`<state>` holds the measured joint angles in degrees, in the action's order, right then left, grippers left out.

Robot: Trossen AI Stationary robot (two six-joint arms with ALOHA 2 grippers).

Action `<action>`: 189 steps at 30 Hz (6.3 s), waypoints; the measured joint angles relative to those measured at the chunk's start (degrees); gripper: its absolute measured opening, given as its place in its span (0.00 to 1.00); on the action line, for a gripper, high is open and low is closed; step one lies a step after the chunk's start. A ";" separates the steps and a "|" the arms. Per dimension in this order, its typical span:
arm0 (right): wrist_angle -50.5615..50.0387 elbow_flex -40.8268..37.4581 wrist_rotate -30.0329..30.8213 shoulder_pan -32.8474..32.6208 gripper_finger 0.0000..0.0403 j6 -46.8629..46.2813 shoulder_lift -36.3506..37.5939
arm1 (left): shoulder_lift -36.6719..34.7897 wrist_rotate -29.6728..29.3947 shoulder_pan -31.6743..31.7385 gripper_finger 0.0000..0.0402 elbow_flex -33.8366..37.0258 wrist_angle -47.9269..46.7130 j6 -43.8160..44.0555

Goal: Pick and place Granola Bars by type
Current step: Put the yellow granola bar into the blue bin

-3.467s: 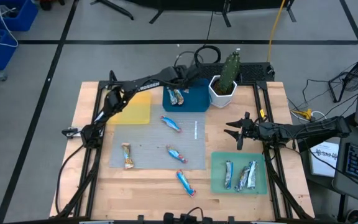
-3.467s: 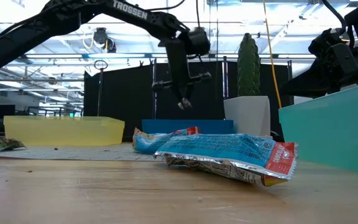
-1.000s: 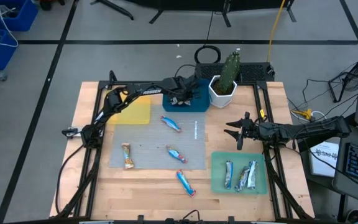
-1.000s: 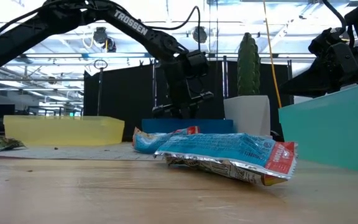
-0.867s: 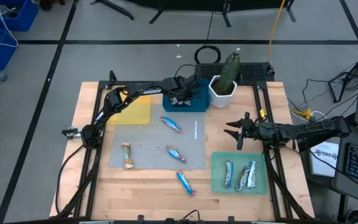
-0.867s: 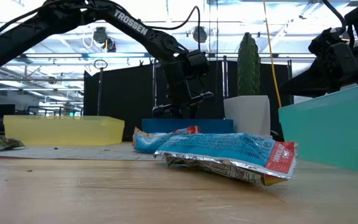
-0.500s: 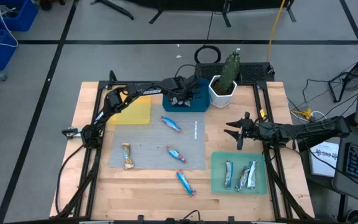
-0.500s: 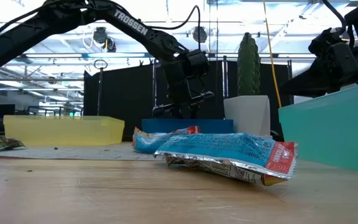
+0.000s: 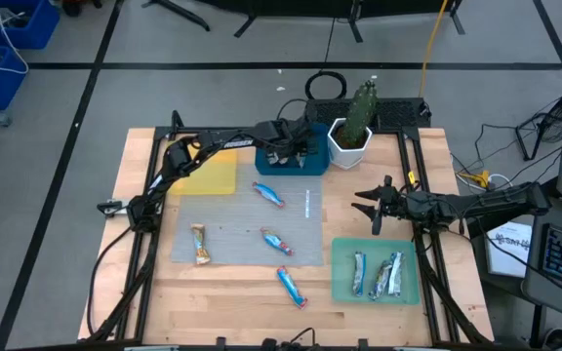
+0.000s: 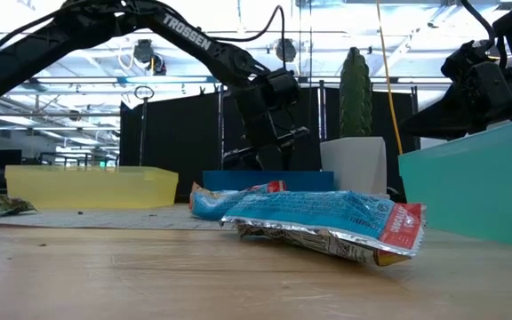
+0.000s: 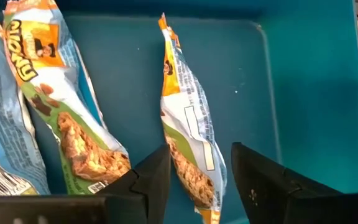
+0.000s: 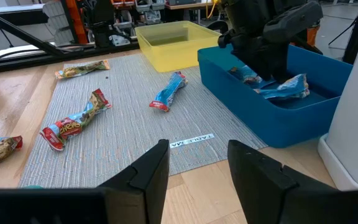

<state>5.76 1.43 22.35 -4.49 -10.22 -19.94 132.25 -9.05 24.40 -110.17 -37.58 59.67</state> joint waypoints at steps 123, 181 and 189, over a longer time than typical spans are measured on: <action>0.00 0.01 0.01 0.00 0.39 0.00 0.01 | -53.98 -3.24 -44.06 0.44 66.28 -22.33 56.99; 0.00 0.00 0.00 0.01 0.39 0.00 0.00 | -48.46 -13.91 -45.92 0.07 66.90 -14.76 62.97; 0.00 0.00 0.01 0.02 0.39 0.00 0.00 | -51.99 -25.26 -44.52 0.06 62.54 -14.70 57.46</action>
<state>5.76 1.43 22.35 -4.48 -10.22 -19.94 80.25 -34.30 -20.12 -47.63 -52.29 117.13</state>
